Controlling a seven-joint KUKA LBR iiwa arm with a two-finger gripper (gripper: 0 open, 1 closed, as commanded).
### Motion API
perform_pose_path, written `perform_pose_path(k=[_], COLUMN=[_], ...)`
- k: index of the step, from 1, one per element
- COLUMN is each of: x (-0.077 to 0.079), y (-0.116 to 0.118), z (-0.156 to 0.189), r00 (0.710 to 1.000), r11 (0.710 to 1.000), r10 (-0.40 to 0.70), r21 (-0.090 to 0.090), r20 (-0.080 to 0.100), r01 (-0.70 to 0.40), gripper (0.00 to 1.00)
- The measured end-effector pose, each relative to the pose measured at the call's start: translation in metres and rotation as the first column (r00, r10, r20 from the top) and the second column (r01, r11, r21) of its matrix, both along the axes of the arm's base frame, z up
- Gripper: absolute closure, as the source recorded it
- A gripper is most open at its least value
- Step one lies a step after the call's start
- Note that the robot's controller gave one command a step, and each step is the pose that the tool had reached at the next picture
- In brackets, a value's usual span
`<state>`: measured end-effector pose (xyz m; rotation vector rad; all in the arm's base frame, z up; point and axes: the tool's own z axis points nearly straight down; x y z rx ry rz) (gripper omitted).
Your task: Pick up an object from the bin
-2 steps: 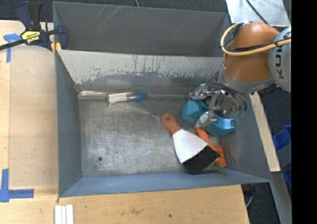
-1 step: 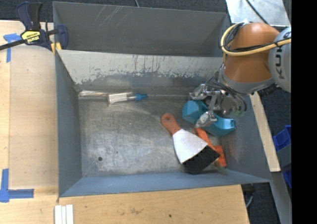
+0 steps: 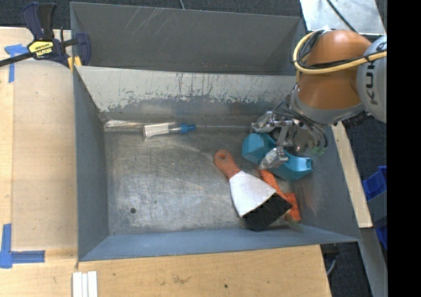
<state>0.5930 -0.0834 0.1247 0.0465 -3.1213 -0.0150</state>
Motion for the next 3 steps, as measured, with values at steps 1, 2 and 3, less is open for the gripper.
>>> perform_pose_path(k=[1, 2, 3], x=[0.0, 0.0, 0.0], y=[0.0, 0.0, 0.0], z=[0.0, 0.0, 0.0], r00=[1.0, 1.0, 1.0], r11=[1.0, 1.0, 1.0], r10=[0.0, 0.0, 0.0], r21=[0.0, 0.0, 0.0], r20=[0.0, 0.0, 0.0], r01=[0.0, 0.0, 0.0], gripper=[1.0, 1.0, 1.0])
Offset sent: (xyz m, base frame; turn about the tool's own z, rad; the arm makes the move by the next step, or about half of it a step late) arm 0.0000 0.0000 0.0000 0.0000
